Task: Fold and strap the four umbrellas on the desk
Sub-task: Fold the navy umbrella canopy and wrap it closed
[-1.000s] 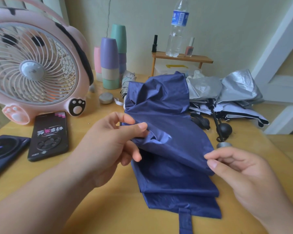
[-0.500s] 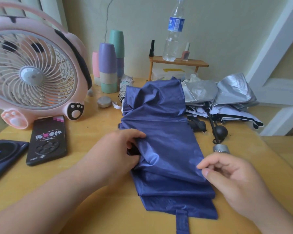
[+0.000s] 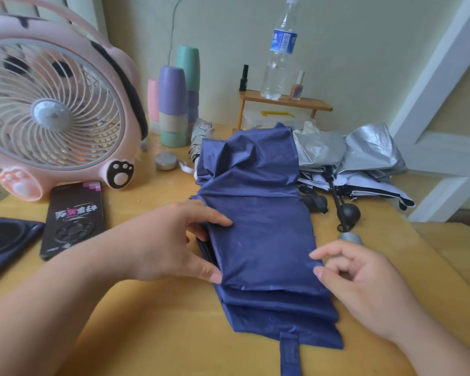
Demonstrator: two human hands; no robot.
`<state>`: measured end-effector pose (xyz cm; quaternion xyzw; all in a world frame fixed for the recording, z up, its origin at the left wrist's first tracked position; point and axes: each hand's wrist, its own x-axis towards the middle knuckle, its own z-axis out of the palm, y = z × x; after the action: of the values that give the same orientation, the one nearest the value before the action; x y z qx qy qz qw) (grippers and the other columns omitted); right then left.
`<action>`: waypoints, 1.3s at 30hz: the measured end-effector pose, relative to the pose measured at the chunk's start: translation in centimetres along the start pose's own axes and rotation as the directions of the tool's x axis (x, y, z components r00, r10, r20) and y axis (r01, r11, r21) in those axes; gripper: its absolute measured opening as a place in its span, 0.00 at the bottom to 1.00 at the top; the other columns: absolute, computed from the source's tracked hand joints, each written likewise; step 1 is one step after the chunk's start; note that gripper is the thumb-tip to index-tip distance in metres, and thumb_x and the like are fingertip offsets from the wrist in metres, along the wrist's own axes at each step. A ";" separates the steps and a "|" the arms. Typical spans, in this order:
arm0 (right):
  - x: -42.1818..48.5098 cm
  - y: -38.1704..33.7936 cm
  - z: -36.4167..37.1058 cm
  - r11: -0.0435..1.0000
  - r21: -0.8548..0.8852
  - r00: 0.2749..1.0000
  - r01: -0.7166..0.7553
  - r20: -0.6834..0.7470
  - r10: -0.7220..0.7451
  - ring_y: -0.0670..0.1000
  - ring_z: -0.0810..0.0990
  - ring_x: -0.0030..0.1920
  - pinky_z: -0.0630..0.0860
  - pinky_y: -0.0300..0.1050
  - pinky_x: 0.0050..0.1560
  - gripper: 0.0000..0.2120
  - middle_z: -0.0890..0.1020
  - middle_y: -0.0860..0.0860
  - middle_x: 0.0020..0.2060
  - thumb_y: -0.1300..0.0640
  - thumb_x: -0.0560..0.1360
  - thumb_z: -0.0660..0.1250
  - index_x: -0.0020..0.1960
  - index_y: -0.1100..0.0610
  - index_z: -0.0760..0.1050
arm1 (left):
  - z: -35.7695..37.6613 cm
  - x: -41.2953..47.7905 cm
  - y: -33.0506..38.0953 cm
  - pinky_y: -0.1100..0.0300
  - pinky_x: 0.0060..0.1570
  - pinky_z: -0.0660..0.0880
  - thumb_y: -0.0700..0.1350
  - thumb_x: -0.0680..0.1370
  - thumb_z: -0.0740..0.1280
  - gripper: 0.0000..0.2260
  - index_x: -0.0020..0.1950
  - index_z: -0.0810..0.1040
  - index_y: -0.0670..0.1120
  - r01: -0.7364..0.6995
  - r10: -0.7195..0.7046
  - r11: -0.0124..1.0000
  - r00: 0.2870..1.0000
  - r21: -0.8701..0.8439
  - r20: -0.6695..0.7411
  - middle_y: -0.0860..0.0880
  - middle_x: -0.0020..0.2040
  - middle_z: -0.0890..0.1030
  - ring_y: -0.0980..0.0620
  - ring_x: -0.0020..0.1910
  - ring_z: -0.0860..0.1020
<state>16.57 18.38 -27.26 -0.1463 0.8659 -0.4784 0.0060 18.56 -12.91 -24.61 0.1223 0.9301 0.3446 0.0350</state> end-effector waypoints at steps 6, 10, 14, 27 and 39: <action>-0.4 0.4 -0.2 0.999 0.003 0.998 0.039 0.040 -0.039 0.54 0.68 0.30 0.69 0.39 0.35 0.20 0.76 0.49 0.28 0.69 0.73 0.74 0.46 0.42 0.82 | -0.2 -0.3 0.8 0.65 0.54 0.77 0.74 0.65 0.72 0.30 0.60 0.82 0.60 0.089 -0.090 0.996 0.995 -0.021 -0.035 0.63 0.52 0.83 0.68 0.51 0.80; -0.4 0.4 -0.2 0.998 0.032 0.997 0.051 0.062 -0.053 0.49 0.72 0.31 0.72 0.37 0.36 0.21 0.77 0.49 0.30 0.71 0.72 0.74 0.46 0.43 0.83 | 1.7 0.7 1.3 0.74 0.39 0.74 0.57 0.70 0.79 0.10 0.47 0.86 0.55 0.214 -0.210 0.977 0.943 -0.015 -0.256 0.60 0.38 0.84 0.67 0.39 0.80; -0.4 0.3 -0.3 0.998 0.050 0.996 0.048 0.079 -0.052 0.48 0.74 0.33 0.74 0.37 0.38 0.22 0.78 0.47 0.31 0.71 0.71 0.75 0.45 0.43 0.83 | 1.7 0.7 1.5 0.74 0.37 0.73 0.53 0.65 0.83 0.14 0.47 0.84 0.56 0.267 -0.268 0.963 0.938 -0.034 -0.219 0.58 0.35 0.84 0.64 0.35 0.80; -0.7 0.3 -0.3 0.998 -0.052 0.992 0.047 0.119 -0.040 0.42 0.72 0.34 0.72 0.33 0.39 0.22 0.75 0.44 0.32 0.70 0.73 0.73 0.47 0.40 0.81 | 2.5 -1.1 2.9 0.61 0.49 0.68 0.43 0.68 0.59 0.18 0.50 0.83 0.57 -0.308 0.320 0.880 0.947 0.361 0.028 0.63 0.48 0.70 0.60 0.48 0.67; 1.3 -3.9 1.1 0.904 -0.380 0.940 0.198 -0.187 -0.285 0.37 0.71 0.65 0.72 0.45 0.65 0.25 0.71 0.35 0.63 0.38 0.76 0.63 0.72 0.39 0.65 | 6.4 0.3 2.4 0.50 0.75 0.25 0.66 0.82 0.42 0.26 0.80 0.42 0.67 -0.264 0.185 0.758 0.964 0.596 0.192 0.59 0.81 0.33 0.54 0.78 0.28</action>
<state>16.44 15.18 -24.41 -0.1933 0.9072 -0.3250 -0.1843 19.66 -7.05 -27.93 0.2585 0.9659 0.0154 0.0079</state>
